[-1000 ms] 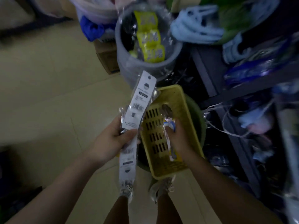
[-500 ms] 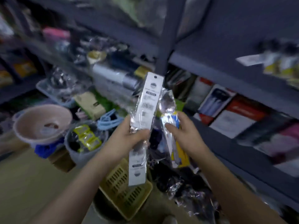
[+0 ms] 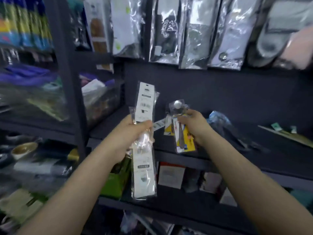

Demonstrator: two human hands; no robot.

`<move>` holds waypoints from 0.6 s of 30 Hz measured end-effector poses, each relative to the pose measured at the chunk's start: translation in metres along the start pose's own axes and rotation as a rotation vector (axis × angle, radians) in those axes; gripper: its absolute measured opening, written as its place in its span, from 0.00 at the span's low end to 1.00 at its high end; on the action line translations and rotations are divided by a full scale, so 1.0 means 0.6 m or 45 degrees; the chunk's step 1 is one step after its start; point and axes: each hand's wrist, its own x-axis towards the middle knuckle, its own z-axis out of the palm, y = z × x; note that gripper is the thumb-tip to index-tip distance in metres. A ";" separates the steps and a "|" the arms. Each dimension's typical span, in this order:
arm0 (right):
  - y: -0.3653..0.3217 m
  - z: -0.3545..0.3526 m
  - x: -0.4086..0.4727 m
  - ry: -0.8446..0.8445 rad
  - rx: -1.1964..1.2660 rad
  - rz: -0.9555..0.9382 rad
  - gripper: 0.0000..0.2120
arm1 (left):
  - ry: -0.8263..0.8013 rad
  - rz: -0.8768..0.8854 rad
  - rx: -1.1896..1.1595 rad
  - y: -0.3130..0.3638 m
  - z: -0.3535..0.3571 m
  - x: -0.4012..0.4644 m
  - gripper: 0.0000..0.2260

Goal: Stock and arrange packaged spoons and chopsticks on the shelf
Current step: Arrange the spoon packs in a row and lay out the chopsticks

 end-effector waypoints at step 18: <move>0.060 -0.082 0.212 -0.477 -1.255 -0.614 0.16 | 0.037 -0.336 0.806 -0.050 0.125 0.326 0.29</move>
